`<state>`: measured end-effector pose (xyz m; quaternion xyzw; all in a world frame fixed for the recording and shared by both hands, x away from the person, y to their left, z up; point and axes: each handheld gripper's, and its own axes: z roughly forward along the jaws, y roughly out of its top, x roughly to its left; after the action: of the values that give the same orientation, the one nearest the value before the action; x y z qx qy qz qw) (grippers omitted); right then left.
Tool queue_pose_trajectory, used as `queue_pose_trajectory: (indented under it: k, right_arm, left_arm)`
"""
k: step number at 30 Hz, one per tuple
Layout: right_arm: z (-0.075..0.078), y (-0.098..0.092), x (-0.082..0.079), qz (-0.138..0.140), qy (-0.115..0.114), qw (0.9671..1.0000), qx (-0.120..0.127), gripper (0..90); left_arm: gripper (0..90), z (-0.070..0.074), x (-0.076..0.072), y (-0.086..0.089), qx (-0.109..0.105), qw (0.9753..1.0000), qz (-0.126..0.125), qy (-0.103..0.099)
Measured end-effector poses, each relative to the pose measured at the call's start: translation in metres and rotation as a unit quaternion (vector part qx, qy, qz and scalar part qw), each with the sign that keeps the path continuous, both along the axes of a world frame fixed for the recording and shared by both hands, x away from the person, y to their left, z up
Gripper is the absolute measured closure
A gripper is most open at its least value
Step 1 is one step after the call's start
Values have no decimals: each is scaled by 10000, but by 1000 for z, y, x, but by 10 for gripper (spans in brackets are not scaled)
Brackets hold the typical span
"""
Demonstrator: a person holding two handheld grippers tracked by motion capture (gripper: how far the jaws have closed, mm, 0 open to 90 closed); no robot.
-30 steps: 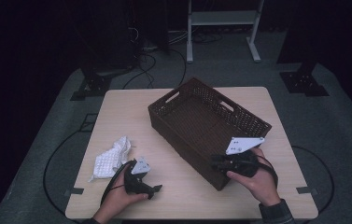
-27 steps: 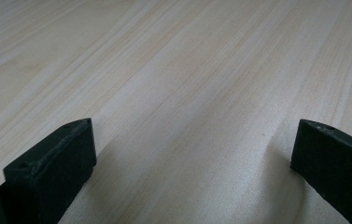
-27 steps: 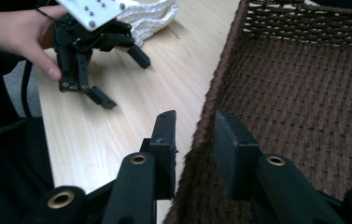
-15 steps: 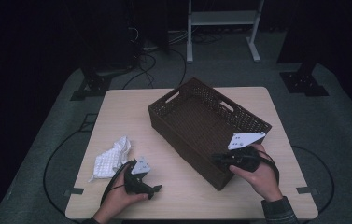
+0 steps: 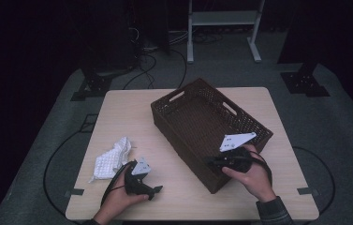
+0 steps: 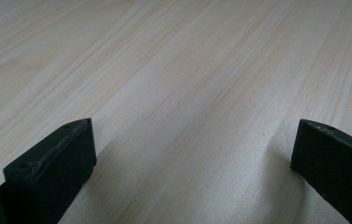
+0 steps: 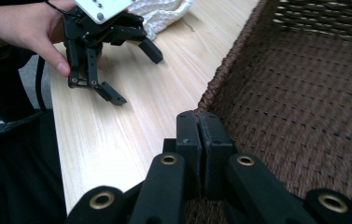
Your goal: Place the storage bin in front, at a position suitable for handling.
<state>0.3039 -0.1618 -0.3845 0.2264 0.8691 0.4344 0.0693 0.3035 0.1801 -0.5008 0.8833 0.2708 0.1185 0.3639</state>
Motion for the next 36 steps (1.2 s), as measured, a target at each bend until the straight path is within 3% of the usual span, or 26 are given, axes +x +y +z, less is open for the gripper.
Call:
queue_pose_trajectory:
  k: [4,9,12,20,26,31,36]
  right_arm:
    - [-1,10,3,-53,-69,9999,-74,763]
    - [2,14,6,-51,-24,9994,333,629]
    - [-1,20,6,-40,-3,9995,310,591]
    - [-13,30,7,-76,-2,10000,44,619]
    - [-17,27,8,6,64,9998,176,622]
    - [-19,26,7,3,92,9997,217,630]
    - [-20,26,7,-22,114,9996,264,633]
  left_arm:
    - [0,0,0,0,-3,10000,2,-3]
    - [0,0,0,0,3,10000,-2,0]
    - [0,0,0,0,2,10000,-2,0]
    - [0,0,1,1,-36,10000,7,31]
    - [0,1,2,3,-100,9999,93,77]
    - [0,0,1,1,-11,10000,81,4]
    - [100,4,3,5,12,9999,137,-20]
